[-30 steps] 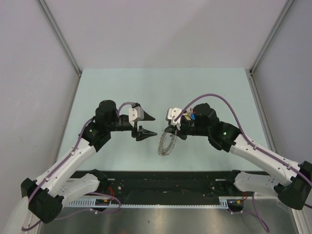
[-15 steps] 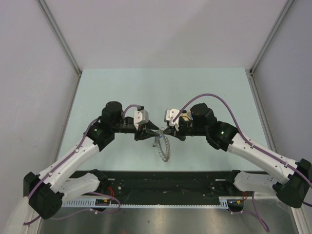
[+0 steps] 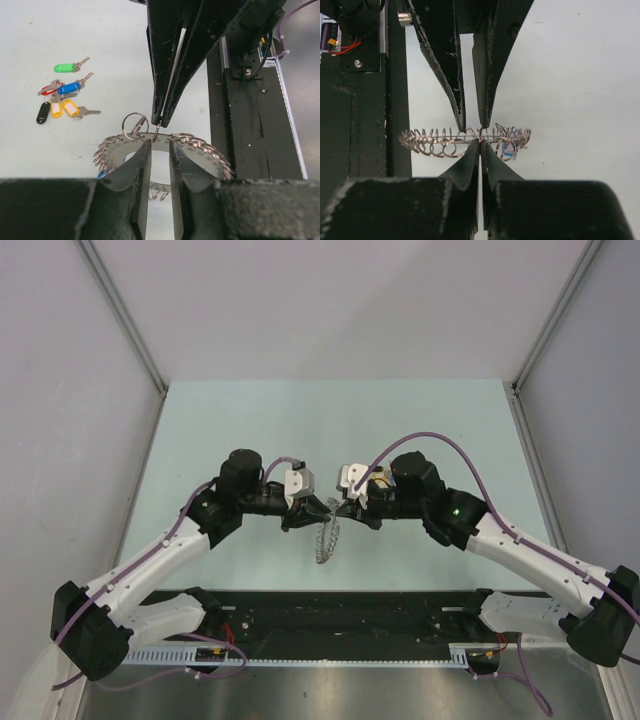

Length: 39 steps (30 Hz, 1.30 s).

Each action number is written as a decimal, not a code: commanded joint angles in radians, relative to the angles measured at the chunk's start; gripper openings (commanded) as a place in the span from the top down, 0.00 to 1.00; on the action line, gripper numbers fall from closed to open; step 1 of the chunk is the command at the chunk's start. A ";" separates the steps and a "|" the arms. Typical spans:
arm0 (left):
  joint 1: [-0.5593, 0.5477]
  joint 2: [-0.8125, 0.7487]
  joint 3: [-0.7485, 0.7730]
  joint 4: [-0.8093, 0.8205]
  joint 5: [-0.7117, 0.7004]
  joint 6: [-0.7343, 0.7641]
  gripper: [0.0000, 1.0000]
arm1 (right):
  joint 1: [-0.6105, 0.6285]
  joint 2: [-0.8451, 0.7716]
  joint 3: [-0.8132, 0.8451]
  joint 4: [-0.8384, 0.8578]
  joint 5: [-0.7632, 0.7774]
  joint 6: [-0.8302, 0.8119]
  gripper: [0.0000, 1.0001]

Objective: Put the keys on the keyring

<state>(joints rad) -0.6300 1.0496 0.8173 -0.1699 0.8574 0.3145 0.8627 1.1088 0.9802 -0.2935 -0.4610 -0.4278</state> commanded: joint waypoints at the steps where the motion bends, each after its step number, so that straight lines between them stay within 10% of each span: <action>1: -0.013 0.010 0.019 -0.013 -0.031 0.026 0.75 | 0.012 -0.013 0.029 0.067 -0.031 -0.008 1.00; 18: -0.014 0.010 0.017 -0.006 0.058 0.031 0.72 | 0.016 -0.010 0.029 0.057 -0.048 -0.015 1.00; 39: -0.028 0.015 0.026 -0.017 -0.006 0.025 0.99 | 0.022 -0.001 0.043 0.045 -0.022 0.013 1.00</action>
<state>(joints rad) -0.6498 1.0718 0.8173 -0.2047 0.8623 0.3321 0.8772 1.1156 0.9802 -0.3012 -0.4942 -0.4309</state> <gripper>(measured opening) 0.011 0.010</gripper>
